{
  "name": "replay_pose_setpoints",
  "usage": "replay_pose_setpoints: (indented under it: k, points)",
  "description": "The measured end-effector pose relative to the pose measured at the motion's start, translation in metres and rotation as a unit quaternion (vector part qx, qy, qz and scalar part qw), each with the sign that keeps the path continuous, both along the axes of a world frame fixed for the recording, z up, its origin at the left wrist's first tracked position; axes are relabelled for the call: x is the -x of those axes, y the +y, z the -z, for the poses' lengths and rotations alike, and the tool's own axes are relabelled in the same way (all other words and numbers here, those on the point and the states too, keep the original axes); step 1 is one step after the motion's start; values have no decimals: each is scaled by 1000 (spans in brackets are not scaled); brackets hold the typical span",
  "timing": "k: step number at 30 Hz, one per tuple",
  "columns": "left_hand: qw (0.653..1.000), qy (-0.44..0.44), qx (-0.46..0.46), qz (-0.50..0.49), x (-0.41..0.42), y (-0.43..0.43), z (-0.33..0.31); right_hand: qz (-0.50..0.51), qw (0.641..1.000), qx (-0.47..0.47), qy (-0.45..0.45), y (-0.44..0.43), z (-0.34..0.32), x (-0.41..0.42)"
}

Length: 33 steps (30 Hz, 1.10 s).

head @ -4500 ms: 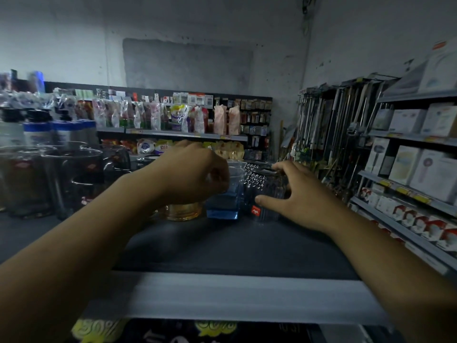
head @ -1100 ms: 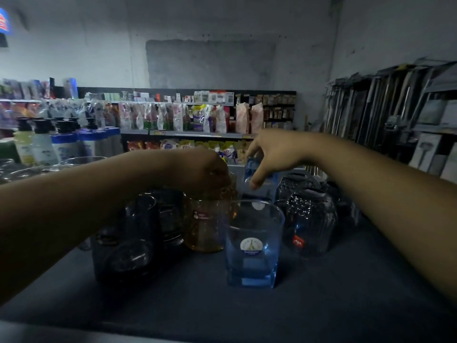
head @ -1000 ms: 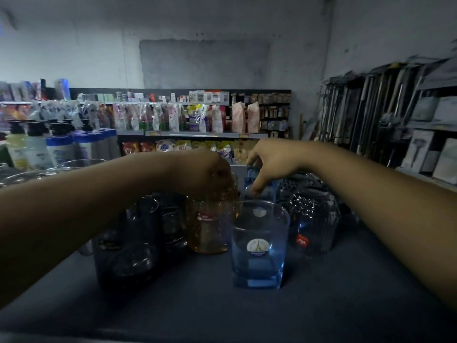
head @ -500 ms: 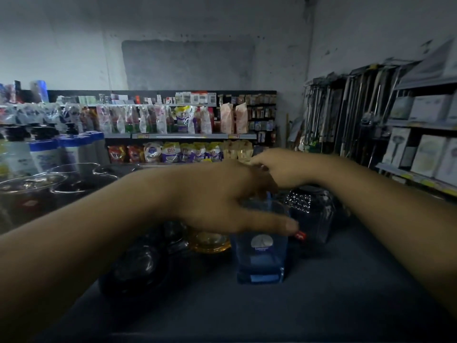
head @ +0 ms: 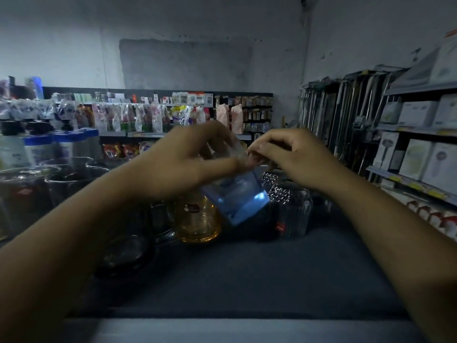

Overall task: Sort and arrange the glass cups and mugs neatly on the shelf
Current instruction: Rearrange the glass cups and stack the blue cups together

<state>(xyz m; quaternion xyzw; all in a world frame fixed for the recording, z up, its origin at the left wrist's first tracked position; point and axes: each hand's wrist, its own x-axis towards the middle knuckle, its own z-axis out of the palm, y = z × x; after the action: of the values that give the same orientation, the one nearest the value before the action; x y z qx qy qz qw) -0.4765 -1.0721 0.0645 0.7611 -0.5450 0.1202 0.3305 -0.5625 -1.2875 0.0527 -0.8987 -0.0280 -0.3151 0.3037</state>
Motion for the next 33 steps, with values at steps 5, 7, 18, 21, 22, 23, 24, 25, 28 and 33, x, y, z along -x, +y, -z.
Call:
replay_pose_setpoints:
  k: [5, 7, 18, 21, 22, 23, 24, 25, 28, 33]
  points:
    - [986, 51, 140, -75, -2, -2, 7, -186, 922, -333, 68, 9, 15, 2]
    - [980, 62, 164, -97, 0, -4, 10, -256, 896, -350, 97, 14, 20, 4]
    - [971, 135, 178, -82, 0, 1, 8, -117, 980, -152, 57, 16, -26, 11]
    - [979, 94, 138, -117, -5, 4, 7, -79, 993, -43, 82, 8, -46, 20]
    - [982, 77, 106, -133, -7, 4, 8, -66, 994, -10, 90, 6, -51, 23]
    - [985, 62, 64, -146, -11, 5, 10, -54, 994, 19, 96, 4, -56, 24]
    - [986, 47, 18, -156, -14, 5, 11, -45, 993, 44, 100, 3, -60, 26]
    - [986, 31, -26, -164, -17, 6, 13, -37, 992, 65, 106, 1, -63, 27]
    - [980, -7, -117, -161, -23, 7, 15, -19, 986, 98, 132, -2, -63, 26]
    - [979, -28, -150, -134, -20, 6, 17, -3, 979, 115, 166, 1, -45, 9]
